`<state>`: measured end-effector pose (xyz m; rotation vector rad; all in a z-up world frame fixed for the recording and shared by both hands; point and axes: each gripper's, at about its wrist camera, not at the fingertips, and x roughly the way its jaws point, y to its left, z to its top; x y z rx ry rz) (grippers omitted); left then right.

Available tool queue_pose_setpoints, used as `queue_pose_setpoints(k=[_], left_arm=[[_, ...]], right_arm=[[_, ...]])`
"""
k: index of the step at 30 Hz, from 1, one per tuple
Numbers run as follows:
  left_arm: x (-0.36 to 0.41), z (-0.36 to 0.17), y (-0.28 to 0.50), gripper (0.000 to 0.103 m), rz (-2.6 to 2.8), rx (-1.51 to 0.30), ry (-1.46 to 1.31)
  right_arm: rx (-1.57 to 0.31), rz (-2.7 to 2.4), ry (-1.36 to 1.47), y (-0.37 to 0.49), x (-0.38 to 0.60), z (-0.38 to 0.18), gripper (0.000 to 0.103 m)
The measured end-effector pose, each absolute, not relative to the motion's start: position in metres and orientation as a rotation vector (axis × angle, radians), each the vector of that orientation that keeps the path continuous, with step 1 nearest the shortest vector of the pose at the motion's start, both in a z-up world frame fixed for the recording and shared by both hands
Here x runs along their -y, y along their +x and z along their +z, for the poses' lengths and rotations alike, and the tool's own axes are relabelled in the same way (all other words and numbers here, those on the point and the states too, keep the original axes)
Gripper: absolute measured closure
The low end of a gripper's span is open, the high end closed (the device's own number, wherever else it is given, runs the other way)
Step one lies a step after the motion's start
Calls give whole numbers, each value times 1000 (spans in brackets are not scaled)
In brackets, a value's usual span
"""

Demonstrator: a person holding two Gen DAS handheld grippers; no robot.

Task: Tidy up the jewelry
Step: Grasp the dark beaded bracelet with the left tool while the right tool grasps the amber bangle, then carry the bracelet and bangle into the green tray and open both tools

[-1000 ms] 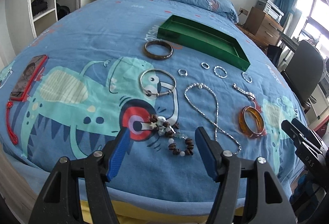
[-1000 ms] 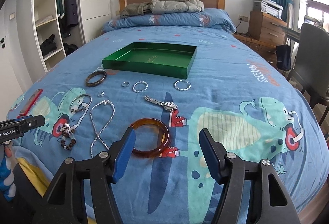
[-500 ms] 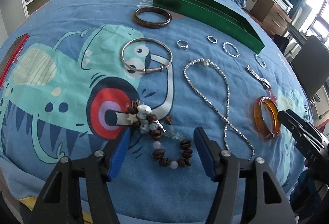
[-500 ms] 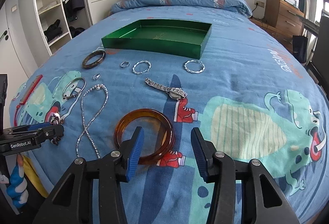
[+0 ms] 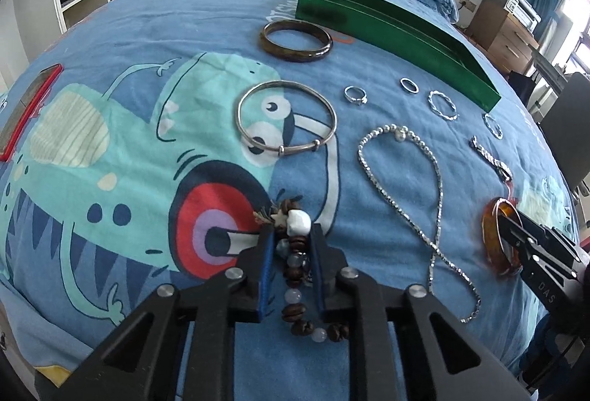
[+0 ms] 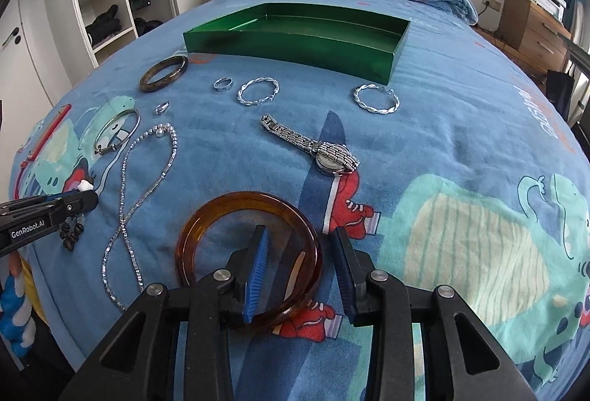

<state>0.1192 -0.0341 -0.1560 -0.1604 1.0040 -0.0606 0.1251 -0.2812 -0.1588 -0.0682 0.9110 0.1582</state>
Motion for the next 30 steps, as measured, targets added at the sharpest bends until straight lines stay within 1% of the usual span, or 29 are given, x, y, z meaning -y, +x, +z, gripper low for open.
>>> queue_pose_setpoints(k=[2,3,4,6,12,21,26,30], left_arm=[[35,-154,119,87,-62,-1001,-149],[34,-153,118,87,-63,-999,-148],[34,-151,117,88,-63,-995,-145],[32,-146,116,88,-56,-982,-136],[28,-127,109,88,-39,-928,-103],[24,-88,102,88,-64,-840,-69],[27,-63,125,88,-110,-795,-74],[33,-43,161,88,-144,-748,-82]], right_arm=[[-897,156,-66,124,281,-159,74],[-891,155,-60,124,282,-159,82],[-888,151,-55,124,284,-158,87],[-878,152,-44,123,286,-156,90],[-823,140,-39,113,289,-142,91],[-699,117,-69,97,284,-97,92],[-640,107,-59,112,286,-67,92],[-611,98,-26,146,292,-47,91]])
